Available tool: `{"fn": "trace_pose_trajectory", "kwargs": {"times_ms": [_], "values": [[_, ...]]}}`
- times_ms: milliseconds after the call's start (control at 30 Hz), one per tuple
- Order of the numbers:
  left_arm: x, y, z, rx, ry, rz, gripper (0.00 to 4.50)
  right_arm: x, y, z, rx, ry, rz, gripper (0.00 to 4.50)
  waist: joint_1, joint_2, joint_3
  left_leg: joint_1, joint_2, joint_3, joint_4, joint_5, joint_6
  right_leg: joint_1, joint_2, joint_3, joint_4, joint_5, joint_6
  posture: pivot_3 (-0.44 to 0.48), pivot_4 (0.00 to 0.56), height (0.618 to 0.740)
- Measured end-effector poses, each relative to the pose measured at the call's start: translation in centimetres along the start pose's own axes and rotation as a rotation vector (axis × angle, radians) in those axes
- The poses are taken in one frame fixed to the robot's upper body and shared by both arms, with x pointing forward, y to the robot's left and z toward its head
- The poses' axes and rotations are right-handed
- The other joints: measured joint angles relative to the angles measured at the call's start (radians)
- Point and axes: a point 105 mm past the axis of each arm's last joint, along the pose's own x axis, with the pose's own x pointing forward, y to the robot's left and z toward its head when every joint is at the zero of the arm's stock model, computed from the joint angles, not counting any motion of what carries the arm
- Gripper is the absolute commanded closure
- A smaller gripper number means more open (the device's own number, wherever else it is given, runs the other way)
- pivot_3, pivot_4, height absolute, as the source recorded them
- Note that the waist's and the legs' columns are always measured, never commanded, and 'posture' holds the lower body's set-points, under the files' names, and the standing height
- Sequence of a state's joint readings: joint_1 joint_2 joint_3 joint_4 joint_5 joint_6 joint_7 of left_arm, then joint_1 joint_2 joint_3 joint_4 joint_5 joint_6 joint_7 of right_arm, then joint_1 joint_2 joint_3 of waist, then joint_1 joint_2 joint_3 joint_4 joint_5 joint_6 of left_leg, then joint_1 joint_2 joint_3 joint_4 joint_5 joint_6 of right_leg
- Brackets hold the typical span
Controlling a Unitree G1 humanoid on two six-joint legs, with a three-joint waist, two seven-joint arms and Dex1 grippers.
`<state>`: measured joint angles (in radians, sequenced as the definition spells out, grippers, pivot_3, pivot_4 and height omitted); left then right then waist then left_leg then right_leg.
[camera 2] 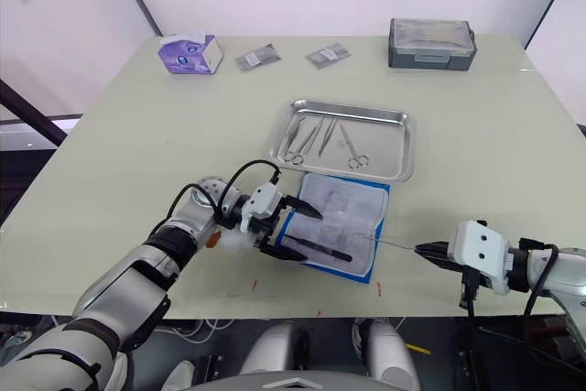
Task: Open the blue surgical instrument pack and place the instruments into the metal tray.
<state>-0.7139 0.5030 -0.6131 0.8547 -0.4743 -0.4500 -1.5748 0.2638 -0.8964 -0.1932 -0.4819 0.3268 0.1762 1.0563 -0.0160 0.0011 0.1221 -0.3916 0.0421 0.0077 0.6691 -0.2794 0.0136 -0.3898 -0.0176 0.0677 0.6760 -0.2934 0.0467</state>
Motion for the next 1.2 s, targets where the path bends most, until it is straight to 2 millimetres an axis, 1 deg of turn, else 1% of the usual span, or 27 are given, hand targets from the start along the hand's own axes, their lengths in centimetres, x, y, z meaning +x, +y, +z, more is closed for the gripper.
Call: {"fn": "trace_pose_trajectory", "kwargs": {"times_ms": [67,133,267,367,500,533,600,700,733,800,833,933,1000,1100,1200], "values": [[0.0,0.0,0.0,0.000,0.000,0.000,0.00,-0.2,-0.4,0.3,0.022,-0.024,-0.023,4.44,0.000,0.000,0.000,0.000,0.000,0.000,0.000,0.000,0.000,0.000,0.000,0.000,0.000,0.000,0.000,0.000,0.150,0.738],[0.0,0.0,0.0,-0.001,-0.001,0.001,0.00,-0.2,-1.1,1.1,0.063,-0.084,-0.060,4.44,0.000,0.000,0.000,0.001,0.000,0.000,0.000,0.000,0.000,0.001,0.000,0.000,0.000,0.000,0.000,0.000,0.150,0.738],[-0.1,-0.1,-0.1,-0.002,-0.002,0.003,0.00,0.9,-3.2,2.9,0.169,-0.211,-0.180,4.44,-0.003,-0.001,0.000,0.005,0.000,-0.001,-0.001,-0.001,0.001,0.004,0.000,0.002,0.000,0.000,0.000,0.000,0.150,0.738],[0.1,-0.2,-0.1,0.007,-0.006,0.000,0.00,2.0,-4.9,3.7,0.257,-0.237,-0.267,4.44,0.000,0.000,0.000,0.005,-0.001,-0.001,-0.001,-0.002,0.003,0.004,0.000,0.002,0.000,0.000,0.000,0.000,0.150,0.738],[0.1,-0.2,-0.1,0.007,-0.008,0.001,0.00,3.5,-5.7,4.2,0.346,-0.244,-0.309,4.44,0.001,0.001,0.000,0.005,-0.001,-0.001,-0.001,-0.002,0.003,0.004,0.000,0.002,-0.001,0.000,0.000,0.000,0.150,0.738],[0.0,-0.2,-0.1,0.005,-0.008,0.002,0.00,4.3,-6.1,4.5,0.381,-0.252,-0.324,4.44,0.000,0.001,0.000,0.006,-0.001,-0.001,-0.001,-0.002,0.004,0.004,0.000,0.002,-0.001,0.000,0.000,0.000,0.150,0.738],[0.0,-0.2,-0.2,0.005,-0.008,0.002,0.00,5.1,-6.6,5.1,0.402,-0.264,-0.342,4.44,-0.002,0.002,-0.001,0.006,-0.001,-0.001,-0.001,-0.002,0.004,0.004,0.000,0.003,0.000,0.000,0.000,0.000,0.150,0.738],[0.1,-0.2,-0.1,0.006,-0.011,0.002,0.00,6.4,-8.2,6.0,0.424,-0.264,-0.389,4.44,-0.001,0.002,-0.001,0.006,-0.001,-0.001,-0.001,-0.002,0.004,0.004,0.000,0.003,0.000,0.000,0.000,0.000,0.150,0.738],[0.2,-0.2,-0.1,0.007,-0.012,0.001,0.00,6.6,-8.6,6.0,0.430,-0.258,-0.403,4.44,-0.001,0.002,-0.001,0.006,-0.001,-0.001,-0.001,-0.002,0.004,0.004,0.000,0.003,-0.001,0.000,0.000,0.000,0.150,0.738],[0.2,-0.2,-0.1,0.007,-0.013,0.002,0.00,7.7,-9.7,5.6,0.457,-0.226,-0.445,4.44,-0.001,0.002,-0.001,0.006,-0.001,-0.001,-0.001,-0.003,0.005,0.004,0.000,0.003,-0.001,0.000,0.000,0.000,0.150,0.738],[0.2,-0.2,-0.1,0.007,-0.013,0.002,0.00,7.7,-9.8,5.6,0.461,-0.224,-0.448,4.44,-0.001,0.002,-0.001,0.006,-0.001,-0.001,-0.001,-0.003,0.005,0.004,0.000,0.003,-0.001,0.000,0.000,0.000,0.150,0.738],[0.2,-0.1,-0.1,0.005,-0.013,0.004,0.00,8.9,-11.5,5.1,0.503,-0.188,-0.530,4.44,-0.001,0.002,-0.001,0.006,-0.001,-0.001,-0.001,-0.003,0.005,0.004,0.000,0.003,0.000,0.000,0.000,0.000,0.150,0.738],[0.2,-0.1,-0.1,0.006,-0.015,0.005,0.00,9.5,-12.2,4.7,0.525,-0.162,-0.562,4.44,-0.002,0.002,-0.001,0.006,-0.001,-0.001,-0.001,-0.003,0.005,0.004,0.000,0.003,0.000,0.000,0.000,0.000,0.150,0.738],[0.2,-0.1,-0.1,0.006,-0.017,0.008,0.00,10.3,-12.5,3.9,0.544,-0.121,-0.586,4.44,-0.002,0.002,-0.001,0.006,-0.001,-0.001,-0.001,-0.003,0.005,0.004,0.000,0.003,0.000,0.000,0.000,0.000,0.150,0.738],[0.1,-0.1,-0.2,0.005,-0.014,0.012,0.00,11.7,-13.0,2.8,0.579,-0.068,-0.607,4.44,-0.004,0.003,-0.001,0.006,-0.001,-0.001,-0.001,-0.003,0.005,0.004,0.000,0.003,0.000,0.000,0.000,0.000,0.150,0.738]]}}
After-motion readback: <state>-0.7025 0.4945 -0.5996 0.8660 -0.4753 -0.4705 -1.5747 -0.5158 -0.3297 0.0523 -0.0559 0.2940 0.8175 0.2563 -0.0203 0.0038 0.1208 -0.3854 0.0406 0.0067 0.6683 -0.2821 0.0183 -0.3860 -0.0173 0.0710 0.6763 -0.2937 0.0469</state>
